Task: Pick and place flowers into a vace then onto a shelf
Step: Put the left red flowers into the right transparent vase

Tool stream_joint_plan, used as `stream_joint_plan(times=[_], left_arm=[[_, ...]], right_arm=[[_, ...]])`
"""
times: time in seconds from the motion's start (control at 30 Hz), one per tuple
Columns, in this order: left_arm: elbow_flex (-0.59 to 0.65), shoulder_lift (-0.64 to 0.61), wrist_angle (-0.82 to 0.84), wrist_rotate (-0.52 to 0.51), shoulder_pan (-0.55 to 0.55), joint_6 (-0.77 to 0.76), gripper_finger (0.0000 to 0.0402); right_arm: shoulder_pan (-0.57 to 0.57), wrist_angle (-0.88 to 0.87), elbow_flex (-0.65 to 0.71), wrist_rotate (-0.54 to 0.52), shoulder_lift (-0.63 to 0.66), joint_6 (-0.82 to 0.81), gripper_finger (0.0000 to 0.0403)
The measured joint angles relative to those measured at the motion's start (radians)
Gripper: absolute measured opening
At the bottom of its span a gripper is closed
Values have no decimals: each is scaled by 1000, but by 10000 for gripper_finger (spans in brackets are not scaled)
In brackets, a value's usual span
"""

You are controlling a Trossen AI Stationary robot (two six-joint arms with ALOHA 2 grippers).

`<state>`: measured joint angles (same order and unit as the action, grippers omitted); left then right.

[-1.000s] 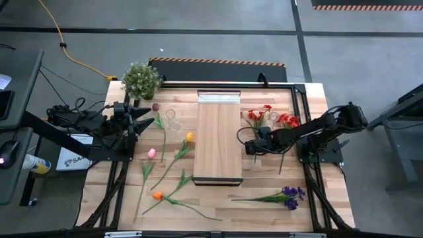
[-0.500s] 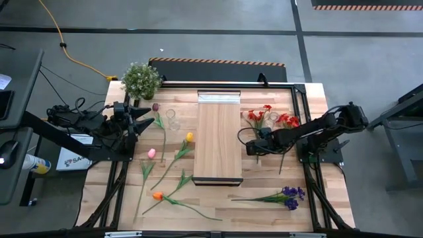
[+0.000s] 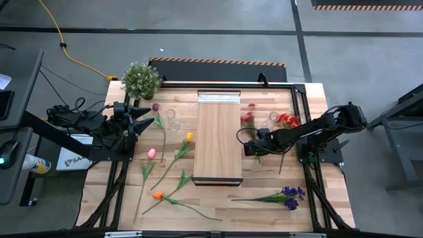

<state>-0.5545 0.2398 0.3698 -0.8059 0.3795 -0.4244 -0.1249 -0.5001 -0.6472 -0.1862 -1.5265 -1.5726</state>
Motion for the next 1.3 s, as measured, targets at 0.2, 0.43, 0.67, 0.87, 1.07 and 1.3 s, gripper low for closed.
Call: stream_joint_plan(times=[0.2,0.43,0.67,0.87,1.07,1.3], left_arm=[[0,0,0,0,0,0,326],[0,0,0,1,0,0,326],[0,0,0,3,0,0,326],[0,0,0,3,0,0,326],[0,0,0,7,0,0,326],[0,0,0,8,0,-2,326]], right_arm=[[0,-1,0,-4,0,1,15],[0,-2,0,-7,11,-20,8],[0,-23,4,-25,79,-28,5],[0,-48,3,-53,138,-28,3],[1,-63,3,-93,185,-28,2],[1,-80,1,-124,246,-27,2]])
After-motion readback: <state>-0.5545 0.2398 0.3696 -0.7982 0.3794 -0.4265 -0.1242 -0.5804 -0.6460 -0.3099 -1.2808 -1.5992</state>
